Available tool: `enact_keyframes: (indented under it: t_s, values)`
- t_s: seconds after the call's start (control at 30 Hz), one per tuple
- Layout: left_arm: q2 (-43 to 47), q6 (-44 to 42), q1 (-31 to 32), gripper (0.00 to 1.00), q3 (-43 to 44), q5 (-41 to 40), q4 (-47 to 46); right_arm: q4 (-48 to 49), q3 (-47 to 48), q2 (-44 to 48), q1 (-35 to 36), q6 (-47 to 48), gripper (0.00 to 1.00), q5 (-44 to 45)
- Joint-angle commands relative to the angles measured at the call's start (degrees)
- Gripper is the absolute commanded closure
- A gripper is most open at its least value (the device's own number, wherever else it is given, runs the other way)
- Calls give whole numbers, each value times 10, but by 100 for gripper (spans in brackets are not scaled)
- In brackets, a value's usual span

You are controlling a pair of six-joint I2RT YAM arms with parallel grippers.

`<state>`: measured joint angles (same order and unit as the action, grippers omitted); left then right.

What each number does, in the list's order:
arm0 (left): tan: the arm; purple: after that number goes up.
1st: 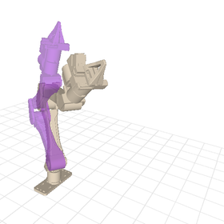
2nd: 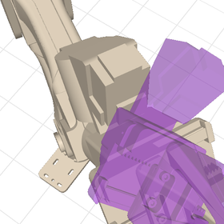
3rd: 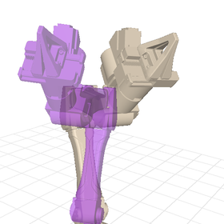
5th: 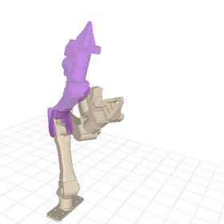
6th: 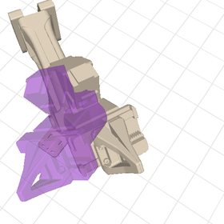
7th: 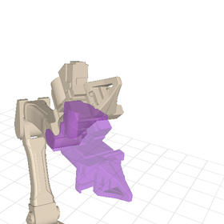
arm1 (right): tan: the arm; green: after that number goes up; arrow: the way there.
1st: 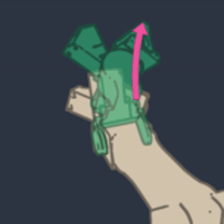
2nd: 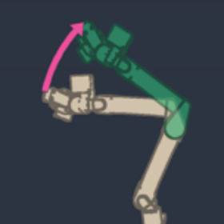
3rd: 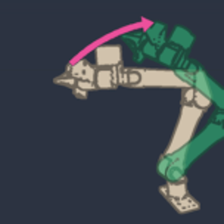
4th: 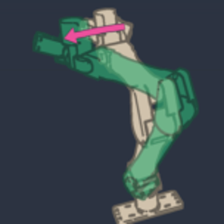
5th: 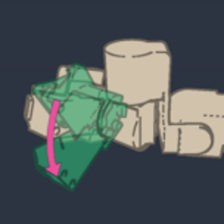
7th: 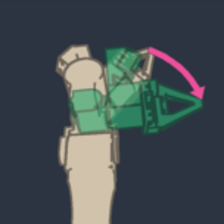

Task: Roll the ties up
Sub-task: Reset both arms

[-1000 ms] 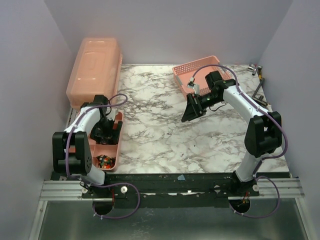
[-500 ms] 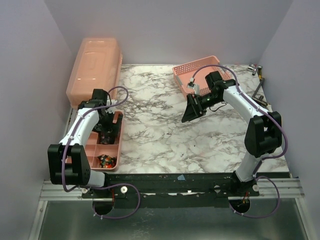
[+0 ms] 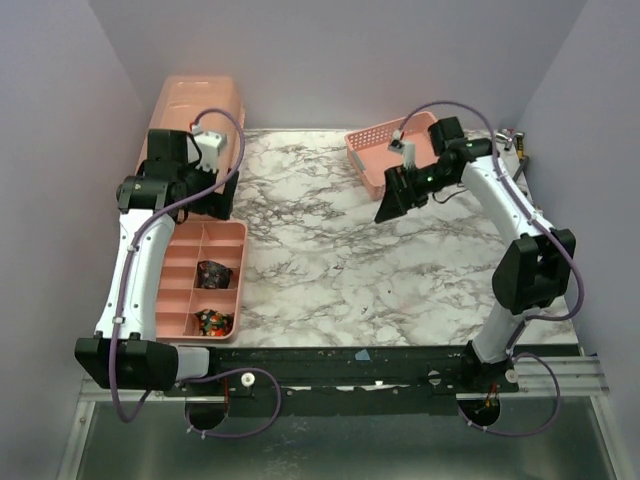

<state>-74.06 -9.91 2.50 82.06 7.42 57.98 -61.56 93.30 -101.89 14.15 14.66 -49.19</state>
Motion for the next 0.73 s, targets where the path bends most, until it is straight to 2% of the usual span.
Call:
enact_keyframes:
  t_s: [0.0, 0.13, 0.2, 0.27, 0.33, 0.47, 0.6, 0.7]
  values:
    - [-31, 8, 4, 1, 135, 71, 4, -27, 81, -6, -45, 39, 0, 78]
    - [-80, 38, 4, 2, 238, 76, 4, 1, 118, 18, -79, 41, 0, 148]
    - [-87, 65, 4, 2, 246, 70, -18, 54, 86, 53, -100, 0, 0, 171]
    - [-90, 80, 7, 2, 242, 65, -30, 127, 13, 95, -112, -62, 0, 212]
    - [-90, 77, 13, 1, 229, 56, -35, 133, -37, 112, -120, -77, 0, 225]
    - [-71, 86, 14, 2, 157, 89, -51, 130, -120, 134, -195, -87, 0, 136]
    - [-34, 104, 20, 1, 67, 119, -80, 122, -143, 156, -214, -83, 0, 147]
    - [-23, 111, 21, 2, 53, 121, -85, 128, -150, 169, -214, -87, 0, 156]
